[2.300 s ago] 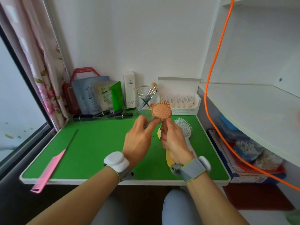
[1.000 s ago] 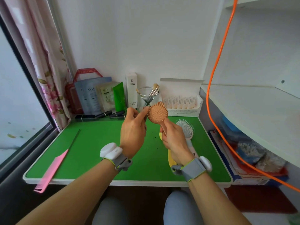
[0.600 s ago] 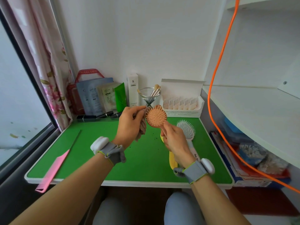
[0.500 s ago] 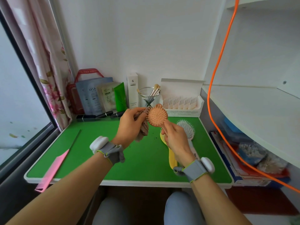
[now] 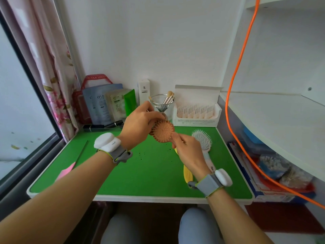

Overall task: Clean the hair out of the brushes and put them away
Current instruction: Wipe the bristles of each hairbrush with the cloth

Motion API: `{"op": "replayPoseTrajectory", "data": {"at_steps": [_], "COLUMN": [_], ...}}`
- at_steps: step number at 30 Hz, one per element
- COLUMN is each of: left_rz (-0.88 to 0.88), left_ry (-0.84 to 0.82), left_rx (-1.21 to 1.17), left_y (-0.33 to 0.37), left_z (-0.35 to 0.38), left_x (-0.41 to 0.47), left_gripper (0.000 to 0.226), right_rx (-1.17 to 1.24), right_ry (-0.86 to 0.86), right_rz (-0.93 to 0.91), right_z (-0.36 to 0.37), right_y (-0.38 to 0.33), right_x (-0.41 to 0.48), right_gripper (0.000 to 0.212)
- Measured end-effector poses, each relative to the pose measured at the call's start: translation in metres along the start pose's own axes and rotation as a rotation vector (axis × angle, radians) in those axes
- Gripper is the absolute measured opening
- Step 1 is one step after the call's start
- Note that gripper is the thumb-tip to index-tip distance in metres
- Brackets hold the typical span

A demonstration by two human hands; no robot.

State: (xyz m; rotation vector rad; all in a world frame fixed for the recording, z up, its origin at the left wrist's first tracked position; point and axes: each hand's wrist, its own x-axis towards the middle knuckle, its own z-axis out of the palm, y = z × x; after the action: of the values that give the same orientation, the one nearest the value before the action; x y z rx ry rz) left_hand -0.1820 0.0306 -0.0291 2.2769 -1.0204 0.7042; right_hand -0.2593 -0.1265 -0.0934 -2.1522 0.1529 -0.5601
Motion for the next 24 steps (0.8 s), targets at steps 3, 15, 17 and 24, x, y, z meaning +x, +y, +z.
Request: {"op": "replayPoseTrajectory", "data": {"at_steps": [3, 15, 17, 24], "left_rz": [0.024, -0.517, -0.581, -0.729], "left_ry": [-0.016, -0.078, -0.196, -0.413], "left_rx": [0.079, -0.536, -0.715, -0.921], "left_y": [-0.005, -0.004, -0.005, -0.015], "left_z": [-0.001, -0.008, -0.015, -0.015], "left_x": [-0.002, 0.004, 0.003, -0.003], "left_gripper": [0.018, 0.017, 0.018, 0.018], "right_rx": [-0.005, 0.005, -0.012, -0.051], "right_ry": [0.015, 0.013, -0.013, -0.078], "right_rz": [-0.011, -0.047, -0.058, -0.075], "right_z": [0.001, 0.000, -0.002, -0.002], "right_y": [0.000, -0.004, -0.004, 0.004], "right_x": [-0.002, -0.001, -0.001, -0.005], "right_gripper": [0.046, 0.045, 0.045, 0.046]}}
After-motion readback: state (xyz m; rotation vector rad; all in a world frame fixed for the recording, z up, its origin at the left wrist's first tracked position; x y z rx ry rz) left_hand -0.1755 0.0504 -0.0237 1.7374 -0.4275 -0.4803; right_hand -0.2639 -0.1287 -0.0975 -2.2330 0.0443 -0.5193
